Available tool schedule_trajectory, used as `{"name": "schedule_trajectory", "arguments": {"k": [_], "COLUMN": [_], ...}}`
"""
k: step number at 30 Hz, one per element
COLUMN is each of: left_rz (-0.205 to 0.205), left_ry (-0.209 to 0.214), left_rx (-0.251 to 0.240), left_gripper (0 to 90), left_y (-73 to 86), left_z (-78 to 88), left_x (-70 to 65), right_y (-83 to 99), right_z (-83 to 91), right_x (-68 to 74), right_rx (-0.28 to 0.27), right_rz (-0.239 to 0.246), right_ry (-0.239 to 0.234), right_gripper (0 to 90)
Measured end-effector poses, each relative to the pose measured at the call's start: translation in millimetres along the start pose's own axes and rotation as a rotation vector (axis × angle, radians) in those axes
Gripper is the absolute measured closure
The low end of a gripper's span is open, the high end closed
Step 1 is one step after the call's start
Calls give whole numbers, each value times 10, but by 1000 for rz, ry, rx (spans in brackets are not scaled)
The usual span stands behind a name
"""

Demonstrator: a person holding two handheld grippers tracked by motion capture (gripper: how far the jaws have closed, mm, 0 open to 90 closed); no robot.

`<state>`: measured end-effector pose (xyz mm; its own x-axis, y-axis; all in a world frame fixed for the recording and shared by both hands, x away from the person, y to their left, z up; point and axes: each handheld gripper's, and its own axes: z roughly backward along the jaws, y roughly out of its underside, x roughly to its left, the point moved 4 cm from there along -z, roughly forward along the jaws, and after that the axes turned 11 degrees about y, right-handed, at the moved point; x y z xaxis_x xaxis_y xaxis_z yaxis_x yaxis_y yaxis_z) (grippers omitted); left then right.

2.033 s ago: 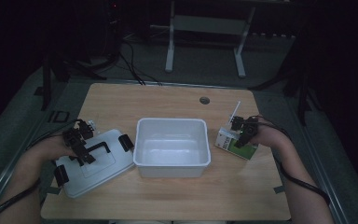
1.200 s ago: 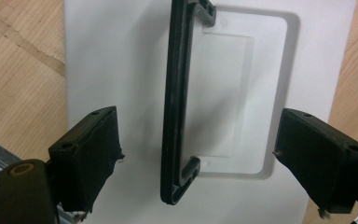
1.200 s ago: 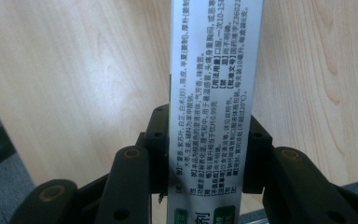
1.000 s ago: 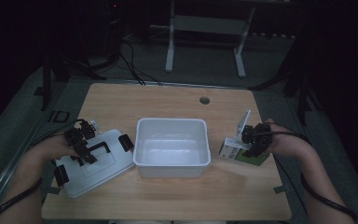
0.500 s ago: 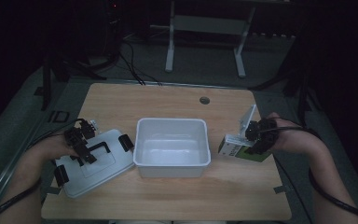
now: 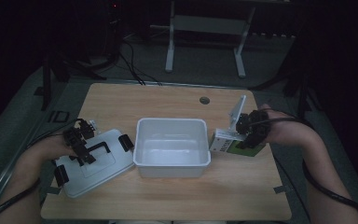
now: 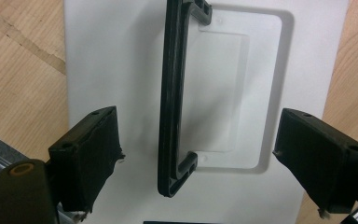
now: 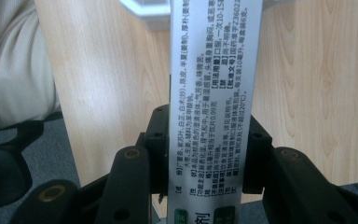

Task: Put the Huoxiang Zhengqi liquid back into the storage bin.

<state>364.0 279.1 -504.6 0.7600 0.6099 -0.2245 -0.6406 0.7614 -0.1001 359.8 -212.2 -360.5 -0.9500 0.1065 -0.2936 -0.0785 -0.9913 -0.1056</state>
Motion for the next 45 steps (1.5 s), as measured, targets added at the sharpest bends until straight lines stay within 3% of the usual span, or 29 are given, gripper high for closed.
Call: {"name": "schedule_trajectory", "arguments": {"k": [21, 45], "left_rz": [-5, -4], "left_ry": [-6, -4], "left_rx": [6, 24], "left_gripper": [141, 141], "left_y": [-8, 36], "left_z": [10, -17], "left_x": [-13, -2], "right_y": [-549, -1320], "right_z": [166, -34], "right_x": [34, 168], "right_rx": [-18, -22], "right_rz": [50, 161], "right_ry": [-12, -65], "right_gripper": [638, 639]}}
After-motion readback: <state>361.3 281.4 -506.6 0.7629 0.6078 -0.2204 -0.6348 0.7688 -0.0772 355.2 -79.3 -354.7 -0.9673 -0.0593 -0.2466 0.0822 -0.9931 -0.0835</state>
